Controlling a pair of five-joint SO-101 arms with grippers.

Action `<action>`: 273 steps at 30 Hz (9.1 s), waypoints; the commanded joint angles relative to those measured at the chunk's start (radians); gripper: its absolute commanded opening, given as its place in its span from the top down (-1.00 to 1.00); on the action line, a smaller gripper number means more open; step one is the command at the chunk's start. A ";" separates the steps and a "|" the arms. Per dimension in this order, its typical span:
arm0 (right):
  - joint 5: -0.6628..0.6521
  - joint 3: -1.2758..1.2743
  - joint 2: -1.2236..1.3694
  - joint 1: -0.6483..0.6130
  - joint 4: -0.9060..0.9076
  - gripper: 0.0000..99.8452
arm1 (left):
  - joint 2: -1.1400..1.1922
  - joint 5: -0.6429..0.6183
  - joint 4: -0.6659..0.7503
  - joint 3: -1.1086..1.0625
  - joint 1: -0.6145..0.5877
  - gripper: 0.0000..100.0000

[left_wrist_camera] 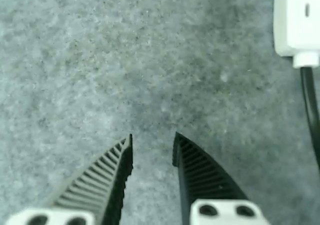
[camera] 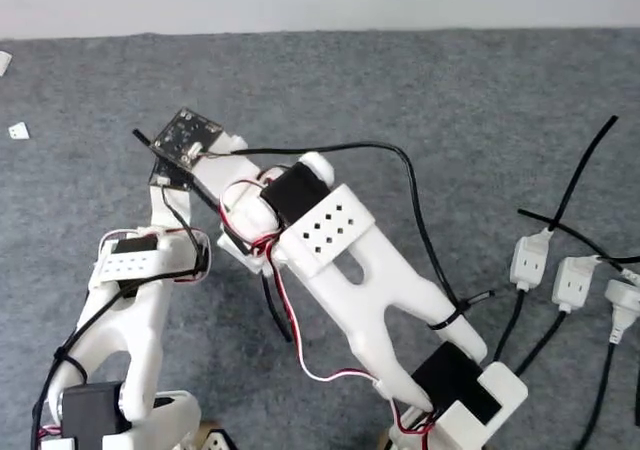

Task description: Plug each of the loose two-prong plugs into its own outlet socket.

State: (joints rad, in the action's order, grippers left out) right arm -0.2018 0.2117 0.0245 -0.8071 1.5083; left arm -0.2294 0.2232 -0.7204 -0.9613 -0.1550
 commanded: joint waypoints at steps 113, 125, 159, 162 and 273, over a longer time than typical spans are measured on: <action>-0.331 -0.137 0.344 0.970 -0.170 0.63 | -0.404 -0.164 0.339 -0.326 -0.072 0.75; -0.232 -0.083 0.329 0.970 -0.028 0.68 | -0.404 -0.164 0.339 -0.326 -0.072 0.75; -0.052 -0.638 0.122 0.905 -0.420 0.70 | -0.404 -0.164 0.339 -0.326 -0.074 0.75; -0.052 -0.638 0.122 0.906 -0.426 0.78 | -0.404 -0.164 0.339 -0.326 -0.074 0.75; 0.075 -0.950 -0.559 0.117 -0.691 0.98 | -0.064 0.439 -0.150 -0.021 0.161 0.75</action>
State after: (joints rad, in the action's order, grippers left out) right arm -0.1358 -0.7626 -0.5401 -0.6797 0.8546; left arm -0.2156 0.6114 -0.8953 -0.9551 -0.0153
